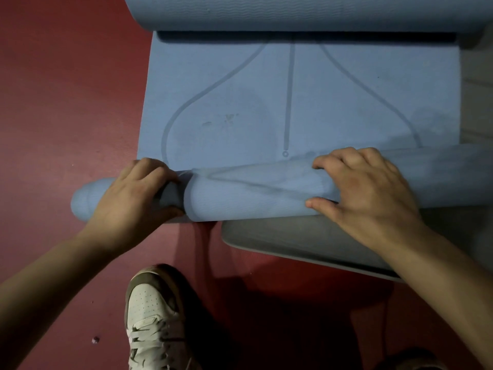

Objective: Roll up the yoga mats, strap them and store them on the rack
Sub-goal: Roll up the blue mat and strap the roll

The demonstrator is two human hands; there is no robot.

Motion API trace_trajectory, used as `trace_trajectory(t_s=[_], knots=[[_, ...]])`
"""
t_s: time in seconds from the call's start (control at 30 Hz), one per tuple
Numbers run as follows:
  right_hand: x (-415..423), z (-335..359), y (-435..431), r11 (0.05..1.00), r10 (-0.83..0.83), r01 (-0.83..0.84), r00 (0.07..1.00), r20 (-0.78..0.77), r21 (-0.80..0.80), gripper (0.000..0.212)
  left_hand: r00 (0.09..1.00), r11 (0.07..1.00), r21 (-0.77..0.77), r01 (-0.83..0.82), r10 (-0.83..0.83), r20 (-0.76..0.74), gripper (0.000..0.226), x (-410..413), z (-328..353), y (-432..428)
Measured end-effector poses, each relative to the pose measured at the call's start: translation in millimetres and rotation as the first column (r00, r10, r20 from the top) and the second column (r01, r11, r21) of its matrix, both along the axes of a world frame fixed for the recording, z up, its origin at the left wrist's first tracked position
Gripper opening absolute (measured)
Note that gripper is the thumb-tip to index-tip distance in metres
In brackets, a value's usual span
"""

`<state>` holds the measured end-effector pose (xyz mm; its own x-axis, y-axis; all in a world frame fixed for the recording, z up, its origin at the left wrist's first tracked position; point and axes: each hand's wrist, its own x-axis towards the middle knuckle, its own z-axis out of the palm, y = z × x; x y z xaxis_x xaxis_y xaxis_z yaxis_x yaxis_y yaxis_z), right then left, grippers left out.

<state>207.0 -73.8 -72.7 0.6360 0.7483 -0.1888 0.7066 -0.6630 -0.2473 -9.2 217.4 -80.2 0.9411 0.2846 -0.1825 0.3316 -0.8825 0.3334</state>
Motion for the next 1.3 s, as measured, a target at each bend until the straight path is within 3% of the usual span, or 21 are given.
trace_trajectory(t_s=[0.2,0.3,0.47,0.53,0.6,0.67,0.77,0.83,1.17,1.3], knots=[[5.1,-1.2,8.3,1.0,-0.028,0.028,0.99,0.138,0.003,0.055,0.997,1.0,0.018,-0.016,0.017,-0.07,0.054,15.9,7.2,6.9],[6.4,1.6,12.0,0.999,-0.024,0.027,0.988,0.153,-0.02,0.061,0.999,0.998,0.047,-0.029,0.031,-0.033,0.05,13.5,8.4,3.8],[0.9,-1.0,3.3,0.996,0.046,-0.034,0.987,0.154,-0.082,0.092,0.981,0.985,0.173,0.001,0.032,-0.19,0.119,10.0,-2.1,-21.5],[-1.6,-9.4,0.7,0.993,0.059,-0.04,0.984,0.169,-0.115,0.11,0.979,0.97,0.241,0.018,0.032,-0.203,0.131,13.8,-12.8,-30.5],[-0.9,-17.6,2.5,0.991,0.052,-0.03,0.983,0.173,-0.129,0.119,0.985,0.961,0.278,-0.016,0.063,-0.163,0.126,18.6,-20.6,-31.4],[5.2,-24.1,7.8,0.994,0.045,-0.024,0.98,0.194,-0.106,0.113,0.99,0.958,0.281,-0.049,0.083,-0.112,0.114,24.6,-22.8,-26.6],[16.8,-28.3,17.4,0.999,0.049,-0.045,0.958,0.284,-0.02,0.08,0.994,0.962,0.27,-0.043,0.068,-0.084,0.099,35.0,-20.3,-18.3],[19.6,-26.7,22.8,0.998,0.066,-0.059,0.958,0.279,-0.035,0.07,0.995,0.966,0.257,-0.026,0.051,-0.089,0.094,37.8,-18.9,-12.8],[-1.3,-5.4,2.6,0.975,0.115,-0.087,0.985,0.126,-0.204,0.07,0.975,0.986,0.138,0.089,-0.058,-0.214,0.093,11.5,-8.0,-18.8],[-24.4,-2.5,-12.2,0.958,0.155,-0.126,0.983,0.094,-0.259,0.066,0.978,0.984,0.14,0.11,-0.082,-0.191,0.096,-9.8,-6.9,-34.5]])
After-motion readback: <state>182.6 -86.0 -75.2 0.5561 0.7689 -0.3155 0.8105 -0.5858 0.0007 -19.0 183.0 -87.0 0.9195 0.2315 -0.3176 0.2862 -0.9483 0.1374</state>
